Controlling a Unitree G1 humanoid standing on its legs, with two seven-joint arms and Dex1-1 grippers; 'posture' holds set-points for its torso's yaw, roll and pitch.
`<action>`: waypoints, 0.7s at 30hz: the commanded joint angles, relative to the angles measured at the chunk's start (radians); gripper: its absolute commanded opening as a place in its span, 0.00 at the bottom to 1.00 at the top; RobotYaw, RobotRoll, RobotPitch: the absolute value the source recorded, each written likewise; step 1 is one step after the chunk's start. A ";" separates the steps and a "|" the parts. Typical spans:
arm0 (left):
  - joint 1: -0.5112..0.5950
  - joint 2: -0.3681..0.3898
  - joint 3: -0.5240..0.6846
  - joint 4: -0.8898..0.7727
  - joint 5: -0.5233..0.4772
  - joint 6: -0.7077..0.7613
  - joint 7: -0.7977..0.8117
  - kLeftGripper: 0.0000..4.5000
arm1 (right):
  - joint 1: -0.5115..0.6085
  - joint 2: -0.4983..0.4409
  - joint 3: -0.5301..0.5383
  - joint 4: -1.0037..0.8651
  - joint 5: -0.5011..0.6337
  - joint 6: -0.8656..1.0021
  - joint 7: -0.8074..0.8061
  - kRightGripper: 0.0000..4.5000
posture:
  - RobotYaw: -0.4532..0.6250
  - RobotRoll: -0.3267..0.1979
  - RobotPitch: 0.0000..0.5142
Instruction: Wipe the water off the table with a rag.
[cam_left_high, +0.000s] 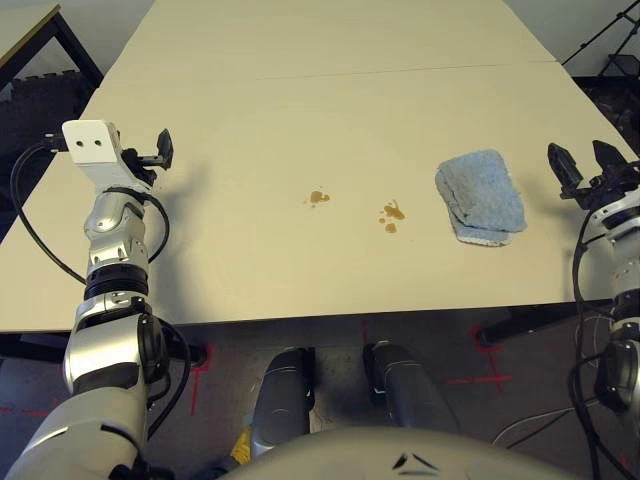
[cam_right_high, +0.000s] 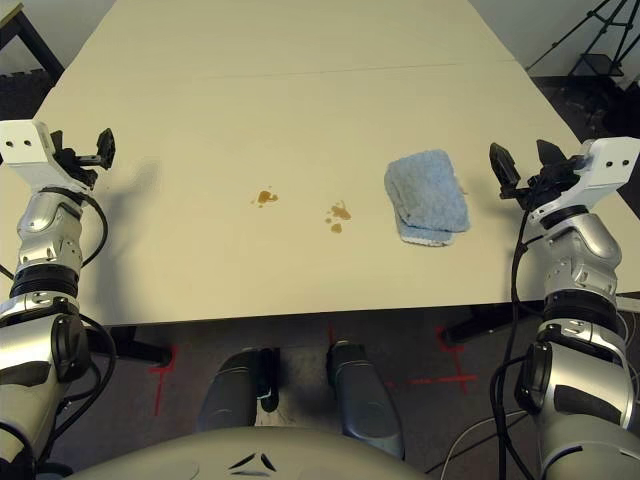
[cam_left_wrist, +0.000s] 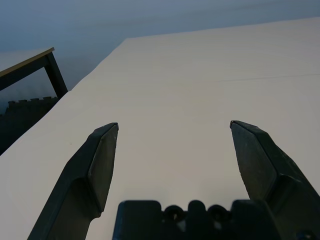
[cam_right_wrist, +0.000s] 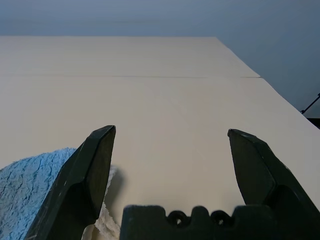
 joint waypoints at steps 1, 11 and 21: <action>-0.007 0.000 -0.008 0.013 0.015 0.006 -0.003 1.00 | -0.004 -0.010 -0.013 -0.011 0.006 -0.010 -0.004 0.99 | 0.29 0.62 0.32; -0.008 -0.002 -0.020 0.008 0.016 0.017 -0.034 1.00 | -0.038 -0.014 -0.003 0.002 0.000 0.002 -0.003 0.99 | 0.28 0.62 0.32; 0.035 -0.001 -0.043 -0.125 -0.066 0.112 -0.332 1.00 | -0.052 -0.014 -0.006 0.001 0.011 0.032 -0.011 0.99 | 0.30 0.62 0.28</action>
